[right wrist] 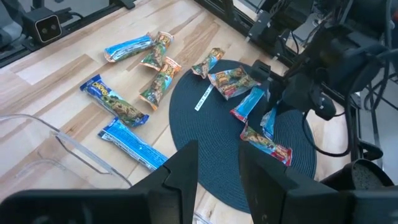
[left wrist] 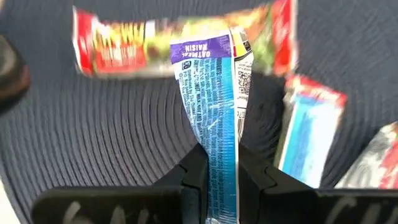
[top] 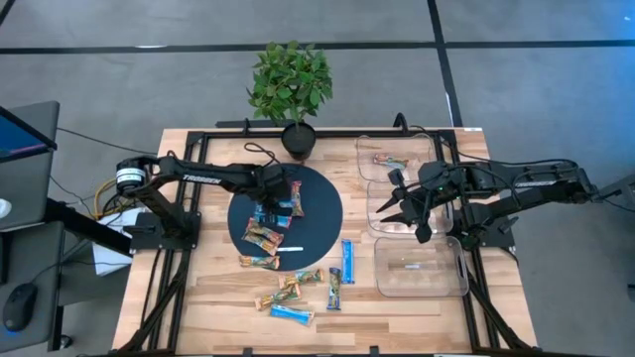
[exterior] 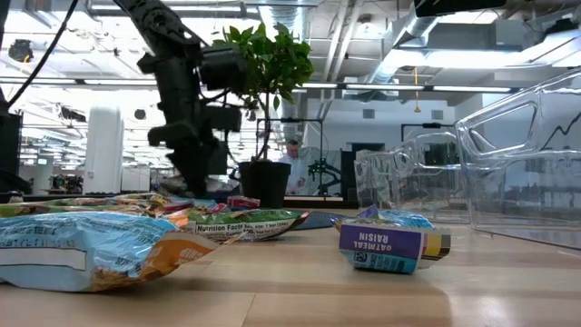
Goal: Pick and place Granola Bars by type
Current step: Put the blue granola bar into the middle transparent bin
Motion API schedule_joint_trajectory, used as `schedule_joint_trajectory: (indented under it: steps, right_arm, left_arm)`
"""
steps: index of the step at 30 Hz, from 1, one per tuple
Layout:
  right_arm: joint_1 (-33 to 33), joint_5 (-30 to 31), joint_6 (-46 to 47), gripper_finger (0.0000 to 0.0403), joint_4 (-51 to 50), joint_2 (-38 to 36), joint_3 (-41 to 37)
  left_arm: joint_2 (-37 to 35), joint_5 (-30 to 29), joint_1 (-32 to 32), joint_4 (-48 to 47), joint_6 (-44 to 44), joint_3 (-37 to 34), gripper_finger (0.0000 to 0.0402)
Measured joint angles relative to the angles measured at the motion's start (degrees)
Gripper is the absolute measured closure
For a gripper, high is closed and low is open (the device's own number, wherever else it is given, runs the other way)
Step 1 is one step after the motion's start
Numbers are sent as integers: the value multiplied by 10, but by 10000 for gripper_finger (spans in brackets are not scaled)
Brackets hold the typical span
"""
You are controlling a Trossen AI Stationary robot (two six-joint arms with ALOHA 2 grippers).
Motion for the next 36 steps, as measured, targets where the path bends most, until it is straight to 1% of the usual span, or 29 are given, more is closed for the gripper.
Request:
schedule_joint_trajectory:
  steps: [5,9,12,15,17,19,27,32,34,36]
  right_arm:
    - [0,1,1,296,-1,0,-13]
    - [0,20,6,296,-1,0,-15]
    - [0,42,7,296,-1,0,-15]
    - [-1,79,16,296,10,0,-15]
    - [-2,112,20,296,20,0,-15]
    - [-2,152,28,296,36,0,-15]
    - [-12,324,63,296,70,0,-15]
    - [-66,479,146,296,44,0,-15]
    - [-100,516,187,296,19,0,-15]
    - [-136,525,225,296,-10,0,-15]
  left_arm:
    - [0,0,-24,-2,16,36,364]
    - [0,1,-47,6,32,68,364]
    - [0,12,-69,40,54,88,364]
    - [0,40,-91,100,83,96,364]
    - [0,54,-105,145,104,96,364]
    - [0,56,-118,179,122,96,364]
    - [2,57,-149,272,174,96,364]
    - [2,57,-150,326,181,91,364]
    - [2,64,-149,351,182,86,364]
    - [2,77,-149,373,188,79,364]
